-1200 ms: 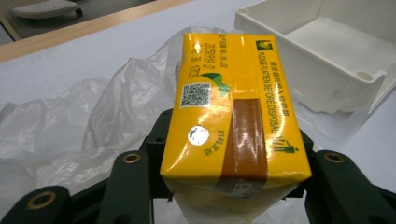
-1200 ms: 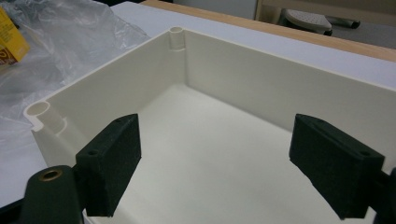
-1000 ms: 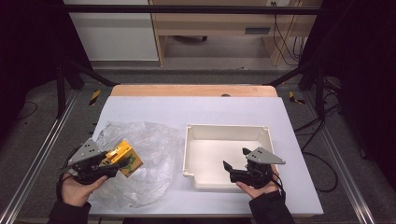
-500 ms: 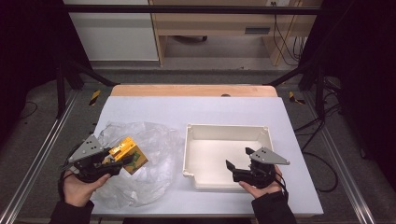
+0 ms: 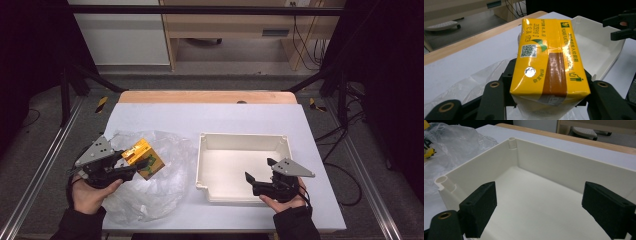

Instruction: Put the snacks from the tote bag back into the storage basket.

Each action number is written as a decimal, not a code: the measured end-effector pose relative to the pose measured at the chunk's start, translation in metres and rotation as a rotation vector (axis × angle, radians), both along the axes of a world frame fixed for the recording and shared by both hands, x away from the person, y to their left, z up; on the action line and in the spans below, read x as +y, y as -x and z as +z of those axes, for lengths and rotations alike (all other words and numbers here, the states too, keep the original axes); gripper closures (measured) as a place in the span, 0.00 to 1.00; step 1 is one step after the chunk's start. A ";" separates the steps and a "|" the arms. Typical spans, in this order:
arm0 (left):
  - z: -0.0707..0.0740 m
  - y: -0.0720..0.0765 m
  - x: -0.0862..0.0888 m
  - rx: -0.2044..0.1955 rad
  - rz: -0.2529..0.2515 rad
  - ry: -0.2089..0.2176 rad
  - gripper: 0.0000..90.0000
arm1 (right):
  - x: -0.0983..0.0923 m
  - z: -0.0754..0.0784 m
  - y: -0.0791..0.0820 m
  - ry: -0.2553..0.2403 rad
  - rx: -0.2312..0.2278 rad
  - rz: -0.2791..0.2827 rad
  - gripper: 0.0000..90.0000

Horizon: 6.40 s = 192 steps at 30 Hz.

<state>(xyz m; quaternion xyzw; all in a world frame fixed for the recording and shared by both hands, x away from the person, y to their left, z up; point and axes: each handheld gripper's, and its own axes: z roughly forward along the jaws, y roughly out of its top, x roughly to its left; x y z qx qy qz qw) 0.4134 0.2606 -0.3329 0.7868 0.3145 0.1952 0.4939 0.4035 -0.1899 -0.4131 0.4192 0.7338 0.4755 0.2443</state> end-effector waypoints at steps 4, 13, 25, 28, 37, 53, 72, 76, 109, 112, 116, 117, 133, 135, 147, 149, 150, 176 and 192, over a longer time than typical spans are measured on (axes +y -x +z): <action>0.004 -0.005 -0.008 -0.004 -0.010 -0.002 0.56 | -0.001 -0.001 0.000 0.002 0.001 0.001 0.14; 0.011 -0.012 -0.028 -0.016 -0.056 0.003 0.56 | -0.005 0.000 0.001 -0.003 0.000 -0.010 0.13; 0.013 -0.021 -0.048 -0.017 -0.109 -0.006 0.56 | -0.010 0.000 0.002 -0.014 0.005 -0.019 0.11; 0.014 -0.024 -0.053 -0.018 -0.121 -0.009 0.56 | -0.012 0.001 0.001 -0.013 0.000 -0.023 0.11; 0.019 -0.029 -0.070 -0.025 -0.174 -0.026 0.56 | -0.016 0.002 0.001 -0.014 -0.007 -0.032 0.11; 0.020 -0.039 -0.103 -0.023 -0.274 -0.070 0.56 | -0.019 0.002 0.000 -0.015 -0.007 -0.037 0.11; 0.007 -0.053 -0.138 -0.001 -0.391 -0.112 0.56 | -0.018 0.001 -0.001 -0.006 -0.011 -0.033 0.11; 0.004 -0.055 -0.143 0.001 -0.406 -0.118 0.56 | -0.019 0.001 -0.001 -0.008 -0.011 -0.033 0.11; -0.026 -0.059 -0.171 0.044 -0.502 -0.160 0.56 | -0.019 -0.002 -0.002 0.003 -0.012 -0.036 0.11; -0.030 -0.059 -0.173 0.049 -0.512 -0.167 0.56 | -0.019 -0.002 -0.002 0.003 -0.011 -0.036 0.11; -0.033 -0.060 -0.173 0.056 -0.523 -0.162 0.56 | -0.019 -0.002 -0.002 0.003 -0.011 -0.037 0.11; -0.034 -0.060 -0.173 0.057 -0.526 -0.161 0.56 | -0.019 -0.002 -0.002 0.003 -0.011 -0.037 0.11; -0.053 -0.058 -0.180 0.075 -0.577 -0.178 0.56 | -0.020 -0.003 -0.002 0.008 -0.012 -0.042 0.11; -0.055 -0.058 -0.180 0.079 -0.583 -0.174 0.56 | -0.020 -0.003 -0.003 0.011 -0.012 -0.041 0.11; -0.068 -0.056 -0.185 0.088 -0.620 -0.182 0.56 | -0.020 -0.004 -0.003 0.017 -0.012 -0.040 0.11; -0.070 -0.056 -0.186 0.089 -0.623 -0.174 0.56 | -0.020 -0.004 -0.003 0.014 -0.011 -0.039 0.11; -0.071 -0.056 -0.186 0.093 -0.627 -0.176 0.56 | -0.020 -0.004 -0.003 0.015 -0.011 -0.039 0.11; -0.090 -0.059 -0.185 0.083 -0.643 -0.189 0.56 | -0.019 -0.006 -0.004 0.021 -0.006 -0.038 0.11; -0.095 -0.062 -0.185 0.088 -0.633 -0.194 0.54 | -0.019 -0.007 -0.004 0.023 -0.006 -0.039 0.11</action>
